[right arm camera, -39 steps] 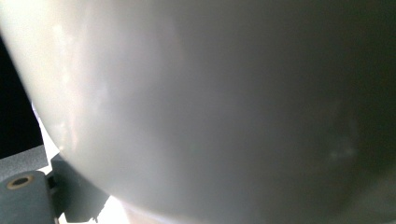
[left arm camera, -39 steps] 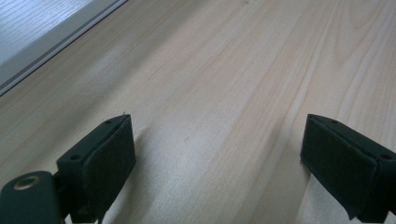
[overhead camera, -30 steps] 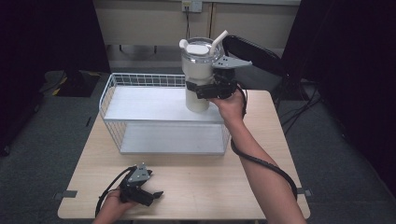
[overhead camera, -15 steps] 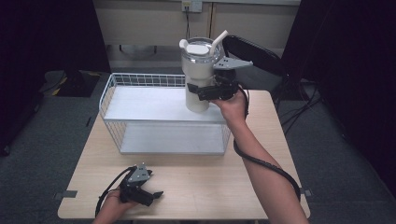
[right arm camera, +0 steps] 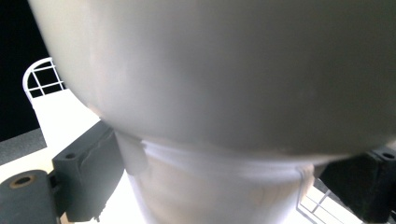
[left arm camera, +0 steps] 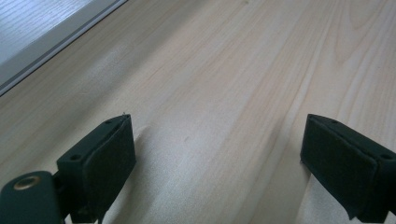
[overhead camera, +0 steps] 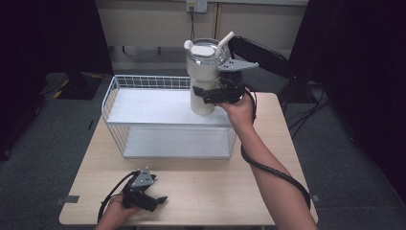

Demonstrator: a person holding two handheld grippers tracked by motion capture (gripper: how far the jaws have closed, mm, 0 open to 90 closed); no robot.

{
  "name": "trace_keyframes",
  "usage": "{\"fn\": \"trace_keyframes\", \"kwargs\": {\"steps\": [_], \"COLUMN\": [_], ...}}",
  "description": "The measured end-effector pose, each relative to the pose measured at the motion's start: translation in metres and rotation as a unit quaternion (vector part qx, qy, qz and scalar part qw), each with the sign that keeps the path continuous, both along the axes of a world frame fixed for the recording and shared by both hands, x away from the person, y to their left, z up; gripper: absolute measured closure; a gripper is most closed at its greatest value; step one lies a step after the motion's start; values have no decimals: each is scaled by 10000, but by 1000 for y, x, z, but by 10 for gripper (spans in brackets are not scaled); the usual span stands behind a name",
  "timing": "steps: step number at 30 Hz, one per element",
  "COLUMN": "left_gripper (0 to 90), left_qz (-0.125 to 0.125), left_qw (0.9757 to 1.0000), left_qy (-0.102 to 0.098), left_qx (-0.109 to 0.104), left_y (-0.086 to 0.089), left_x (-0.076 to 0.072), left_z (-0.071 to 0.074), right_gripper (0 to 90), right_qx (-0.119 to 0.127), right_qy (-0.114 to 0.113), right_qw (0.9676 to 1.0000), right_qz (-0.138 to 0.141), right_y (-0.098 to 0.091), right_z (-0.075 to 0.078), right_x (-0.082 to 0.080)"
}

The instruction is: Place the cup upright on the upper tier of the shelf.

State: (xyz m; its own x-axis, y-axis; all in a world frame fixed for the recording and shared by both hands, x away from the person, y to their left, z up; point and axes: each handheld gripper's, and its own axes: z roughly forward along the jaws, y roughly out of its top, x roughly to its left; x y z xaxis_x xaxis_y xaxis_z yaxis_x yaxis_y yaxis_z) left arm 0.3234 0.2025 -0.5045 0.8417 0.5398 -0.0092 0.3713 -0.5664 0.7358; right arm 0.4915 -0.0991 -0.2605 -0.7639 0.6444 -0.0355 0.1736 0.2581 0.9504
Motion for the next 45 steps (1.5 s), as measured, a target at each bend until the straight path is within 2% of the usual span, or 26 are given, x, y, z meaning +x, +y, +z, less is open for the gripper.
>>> {"fn": "trace_keyframes", "kwargs": {"steps": [8,11,17,22,31,45], "left_gripper": [95,95,95,95,95,95], "left_qz": [2,1,-1,7,10,15], "left_qw": [10000,10000,10000,10000,10000,10000], "left_qy": [0,1,0,-7,-8,3], "left_qx": [-1,-1,1,-4,-10,-18], "left_y": [0,0,0,0,0,0], "left_x": [0,0,0,0,0,0], "left_z": [0,0,0,0,0,0], "right_gripper": [86,92,98,103,112,112], "right_qx": [-6,-88,-138,-124,30,121], "right_qy": [41,15,24,-22,-23,92], "right_qw": [10000,9999,9999,9999,9987,9924], "right_qz": [-30,-49,-61,32,503,1219], "right_y": [-3,-6,-17,-26,-33,-34], "right_z": [-3,-4,-5,-3,1,-16], "right_x": [-3,-6,-14,-23,-46,-79]}}
